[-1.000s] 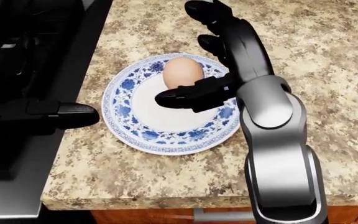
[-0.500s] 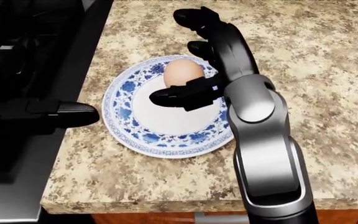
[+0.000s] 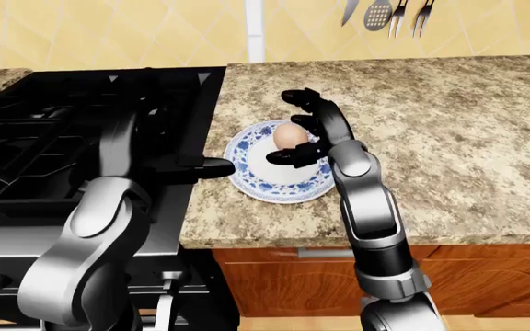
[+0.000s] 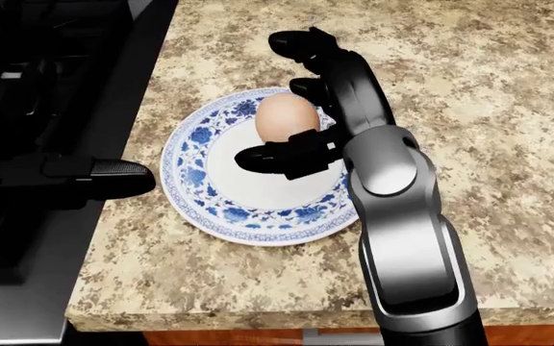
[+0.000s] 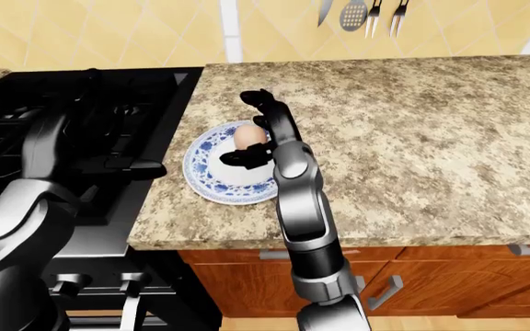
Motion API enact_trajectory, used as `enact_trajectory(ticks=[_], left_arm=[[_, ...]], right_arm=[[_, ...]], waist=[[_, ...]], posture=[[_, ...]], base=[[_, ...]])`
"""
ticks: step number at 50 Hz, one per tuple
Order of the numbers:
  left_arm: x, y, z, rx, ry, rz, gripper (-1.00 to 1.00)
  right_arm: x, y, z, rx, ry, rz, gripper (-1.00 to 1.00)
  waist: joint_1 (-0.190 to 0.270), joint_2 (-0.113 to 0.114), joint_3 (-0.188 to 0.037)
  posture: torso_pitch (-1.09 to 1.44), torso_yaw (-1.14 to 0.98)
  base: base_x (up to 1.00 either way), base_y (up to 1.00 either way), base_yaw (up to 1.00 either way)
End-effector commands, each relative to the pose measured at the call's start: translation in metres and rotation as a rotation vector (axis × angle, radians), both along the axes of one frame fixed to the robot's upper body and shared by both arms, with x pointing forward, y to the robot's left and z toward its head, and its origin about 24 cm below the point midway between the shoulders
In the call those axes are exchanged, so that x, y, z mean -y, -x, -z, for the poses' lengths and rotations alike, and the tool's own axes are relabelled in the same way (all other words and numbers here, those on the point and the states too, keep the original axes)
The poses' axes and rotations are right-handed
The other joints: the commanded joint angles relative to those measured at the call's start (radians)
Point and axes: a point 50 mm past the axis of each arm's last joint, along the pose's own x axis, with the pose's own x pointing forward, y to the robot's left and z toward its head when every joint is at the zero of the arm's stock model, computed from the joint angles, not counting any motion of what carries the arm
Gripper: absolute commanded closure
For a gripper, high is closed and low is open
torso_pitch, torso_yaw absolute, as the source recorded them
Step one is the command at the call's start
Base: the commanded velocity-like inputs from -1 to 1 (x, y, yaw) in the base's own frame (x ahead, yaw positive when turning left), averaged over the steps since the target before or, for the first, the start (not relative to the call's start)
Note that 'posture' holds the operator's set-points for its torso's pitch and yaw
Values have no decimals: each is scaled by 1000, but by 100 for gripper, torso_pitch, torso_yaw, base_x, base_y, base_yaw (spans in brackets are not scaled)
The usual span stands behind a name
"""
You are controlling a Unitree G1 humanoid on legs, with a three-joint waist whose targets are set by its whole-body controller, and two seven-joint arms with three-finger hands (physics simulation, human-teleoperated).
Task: Pick the egg from the plate and place it in the pan.
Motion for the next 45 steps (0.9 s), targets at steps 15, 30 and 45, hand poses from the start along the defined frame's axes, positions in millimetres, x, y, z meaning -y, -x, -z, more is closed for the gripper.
enact_trajectory(ticks=[15, 30, 45], left_arm=[[0, 4, -13, 79, -3, -2, -100], [0, 3, -12, 79, -1, -4, -100], [0, 4, -13, 79, -1, -5, -100]], right_arm=[[-4, -1, -18, 103, 1, -8, -47], [-7, -4, -18, 111, 17, -11, -44], [-13, -8, -13, 105, 37, -22, -42]], waist=[[1, 2, -26], [1, 2, -27], [1, 3, -28]], posture=[[0, 0], [0, 0], [0, 0]], base=[[0, 0, 0], [0, 0, 0], [0, 0, 0]])
